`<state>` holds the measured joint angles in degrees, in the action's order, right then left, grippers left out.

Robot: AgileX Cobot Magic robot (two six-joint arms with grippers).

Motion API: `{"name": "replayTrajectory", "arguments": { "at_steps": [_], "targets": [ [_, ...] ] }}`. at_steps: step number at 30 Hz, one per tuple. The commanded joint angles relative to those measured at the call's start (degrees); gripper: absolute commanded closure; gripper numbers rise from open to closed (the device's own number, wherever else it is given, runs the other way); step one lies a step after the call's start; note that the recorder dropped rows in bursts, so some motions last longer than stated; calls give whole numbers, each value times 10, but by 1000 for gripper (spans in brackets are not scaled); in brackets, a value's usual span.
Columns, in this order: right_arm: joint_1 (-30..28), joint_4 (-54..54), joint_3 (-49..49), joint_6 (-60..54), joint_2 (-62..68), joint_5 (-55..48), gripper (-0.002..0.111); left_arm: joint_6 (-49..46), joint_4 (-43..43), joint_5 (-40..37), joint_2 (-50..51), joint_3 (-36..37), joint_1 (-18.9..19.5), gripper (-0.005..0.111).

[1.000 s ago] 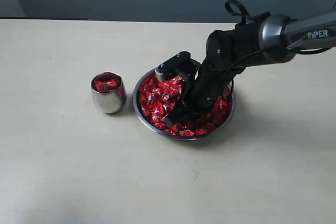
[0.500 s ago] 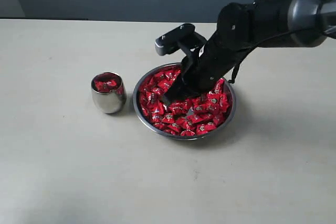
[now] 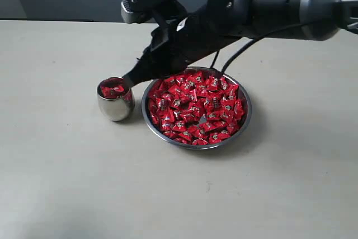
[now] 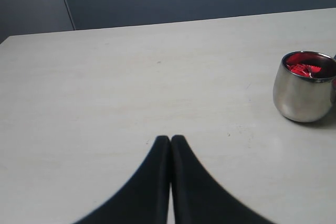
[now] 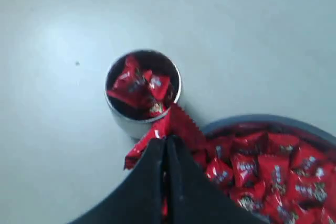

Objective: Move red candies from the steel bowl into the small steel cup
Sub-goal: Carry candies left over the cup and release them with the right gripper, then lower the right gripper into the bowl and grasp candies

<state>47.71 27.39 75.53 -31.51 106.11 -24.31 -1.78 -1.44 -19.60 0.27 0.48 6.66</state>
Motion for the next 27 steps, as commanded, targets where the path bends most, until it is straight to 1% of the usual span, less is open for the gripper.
{"name": "replayTrajectory", "arguments": {
  "at_steps": [1,9,11,13,16,17,18,19,20,24,26,27],
  "targets": [
    [16,2,63,-4,58,-7,108,1,-1,3,-3,-5,-5,106],
    [26,-2,165,-4,160,-41,108,1,-1,3,-3,-5,-5,106],
    [26,-4,182,-4,175,-51,105,1,-1,3,-3,-5,-5,106],
    [26,-4,195,-4,188,-63,92,1,-1,3,-3,-5,-5,106],
    [26,-7,202,-4,192,-73,62,1,-1,3,-3,-5,-5,106],
    [26,-8,202,-4,188,-73,58,1,-1,3,-3,-5,-5,106],
    [26,-17,202,-4,182,-73,57,1,-1,3,-3,-5,-5,106],
    [26,-24,202,0,175,-73,58,1,-1,3,-3,-5,-5,106],
    [26,-38,202,11,167,-75,62,1,-1,3,-3,-5,-5,106],
    [22,-112,202,75,125,-113,83,1,-1,3,-3,-5,-5,106],
    [16,-159,202,117,104,-146,89,1,-1,3,-3,-5,-5,106],
    [13,-181,201,141,95,-161,89,1,-1,3,-3,-5,-5,106]
  ]
}}
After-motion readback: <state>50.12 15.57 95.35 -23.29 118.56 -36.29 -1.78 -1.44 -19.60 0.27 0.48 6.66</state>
